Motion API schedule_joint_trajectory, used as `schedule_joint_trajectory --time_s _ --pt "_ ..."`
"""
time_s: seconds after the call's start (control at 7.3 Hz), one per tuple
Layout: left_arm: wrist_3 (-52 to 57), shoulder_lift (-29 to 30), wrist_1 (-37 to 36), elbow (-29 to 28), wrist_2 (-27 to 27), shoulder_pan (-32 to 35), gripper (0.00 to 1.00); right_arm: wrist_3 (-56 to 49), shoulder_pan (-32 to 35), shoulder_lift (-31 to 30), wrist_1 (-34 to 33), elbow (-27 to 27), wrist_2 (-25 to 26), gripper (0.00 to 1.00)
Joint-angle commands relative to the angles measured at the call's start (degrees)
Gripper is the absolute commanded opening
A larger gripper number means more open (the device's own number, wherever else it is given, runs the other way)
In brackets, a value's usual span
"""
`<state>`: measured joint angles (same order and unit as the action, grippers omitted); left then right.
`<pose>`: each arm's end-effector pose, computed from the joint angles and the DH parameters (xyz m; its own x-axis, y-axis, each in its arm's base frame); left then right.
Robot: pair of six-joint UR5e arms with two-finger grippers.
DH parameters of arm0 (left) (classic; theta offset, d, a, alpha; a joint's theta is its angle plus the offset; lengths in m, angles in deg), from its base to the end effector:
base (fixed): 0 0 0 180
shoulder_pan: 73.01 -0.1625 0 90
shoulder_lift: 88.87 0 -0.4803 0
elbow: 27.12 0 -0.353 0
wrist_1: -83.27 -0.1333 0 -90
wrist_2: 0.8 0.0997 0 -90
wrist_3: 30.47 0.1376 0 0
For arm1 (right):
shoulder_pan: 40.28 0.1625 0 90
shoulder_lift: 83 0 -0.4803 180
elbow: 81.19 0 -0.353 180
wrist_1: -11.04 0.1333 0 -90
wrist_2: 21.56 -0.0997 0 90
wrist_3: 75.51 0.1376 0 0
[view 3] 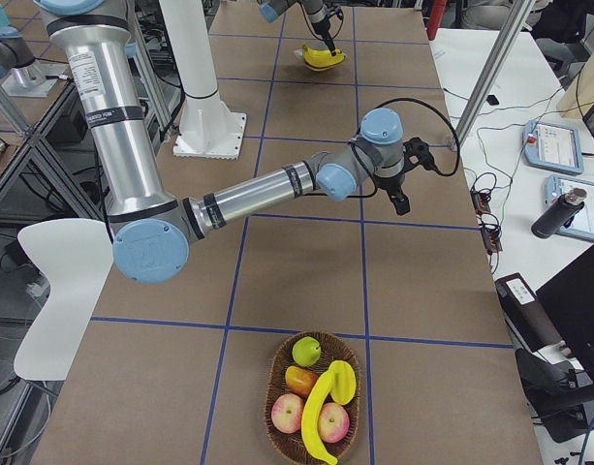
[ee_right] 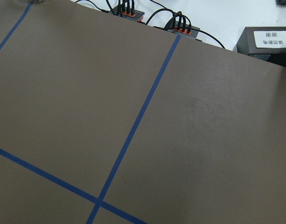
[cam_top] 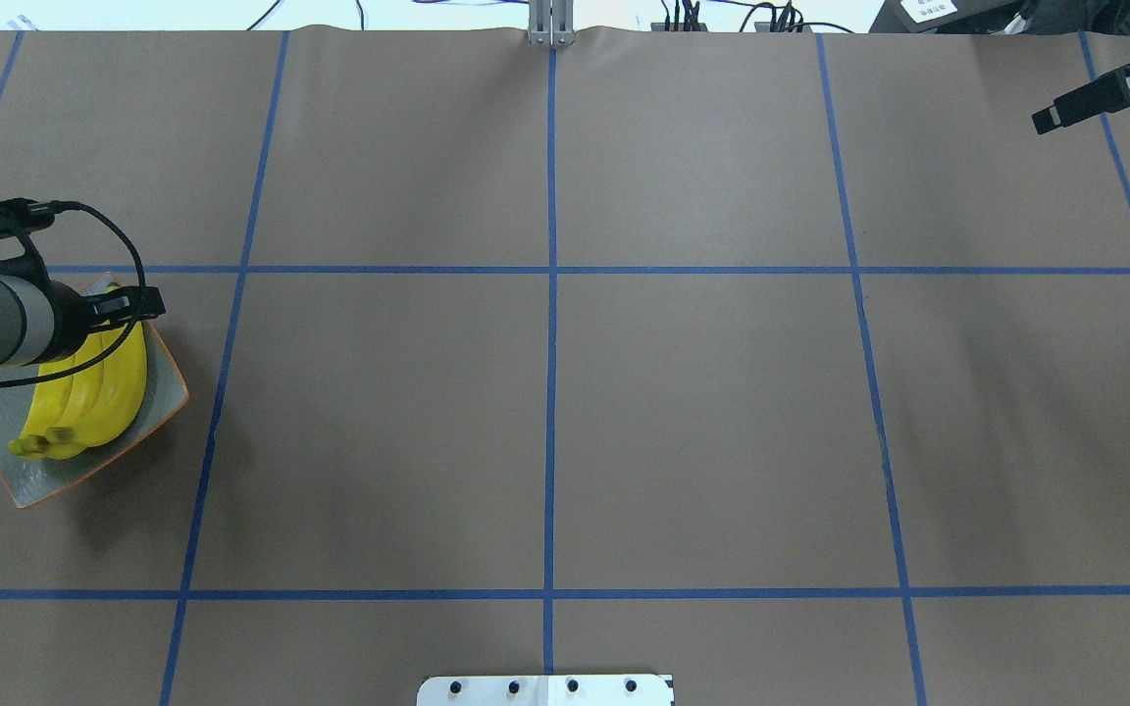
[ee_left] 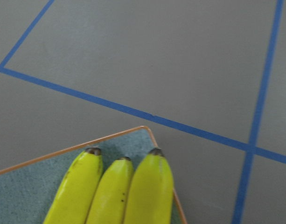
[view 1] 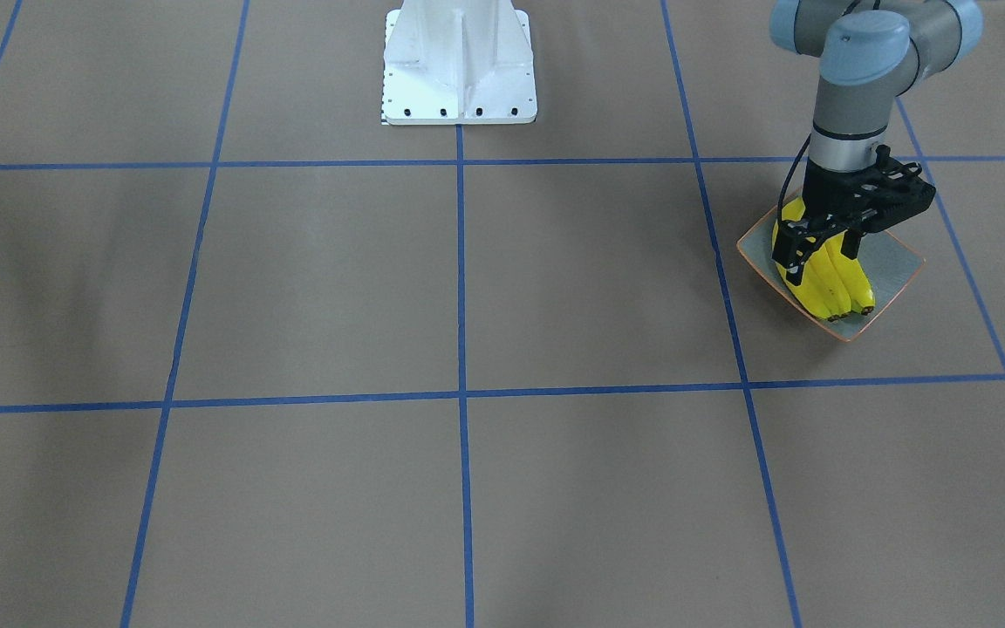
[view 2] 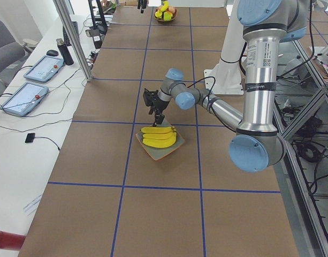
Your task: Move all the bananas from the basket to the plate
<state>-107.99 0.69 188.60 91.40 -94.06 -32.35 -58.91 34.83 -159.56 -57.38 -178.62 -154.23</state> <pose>0.2783 -0.4044 0.5079 0.6722 -0.2930 -0.6799 0.4871 0.8666 0.1082 -0.1112 -0.5740 0.5113 0.6225 -0.4010 0.6721 0.0123 0.8637 0.5039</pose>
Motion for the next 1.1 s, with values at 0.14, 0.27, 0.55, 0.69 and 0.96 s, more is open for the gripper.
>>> schedule_joint_trajectory --time_s 0.14,0.27,0.55,0.69,0.96 --pt "1.84 1.75 -0.03 7.06 -5.61 0.57 1.00 -18.09 8.35 -3.76 -0.05 6.60 -4.68 1.00" --pt "1.85 2.28 -0.03 7.07 -5.62 0.48 1.00 -25.75 10.91 -5.16 -0.05 9.42 -4.88 1.00" --pt "1.85 2.98 -0.03 6.81 -5.62 0.48 1.00 -41.47 15.57 -8.93 -0.05 13.91 -4.88 1.00" --pt "1.76 2.99 -0.03 6.72 -5.53 0.39 1.00 -49.91 17.42 -10.43 -0.05 16.28 -4.70 1.00" --pt "1.76 3.16 -0.03 6.80 -5.53 0.39 1.00 -61.90 18.58 -12.98 0.04 20.33 -4.00 1.00"
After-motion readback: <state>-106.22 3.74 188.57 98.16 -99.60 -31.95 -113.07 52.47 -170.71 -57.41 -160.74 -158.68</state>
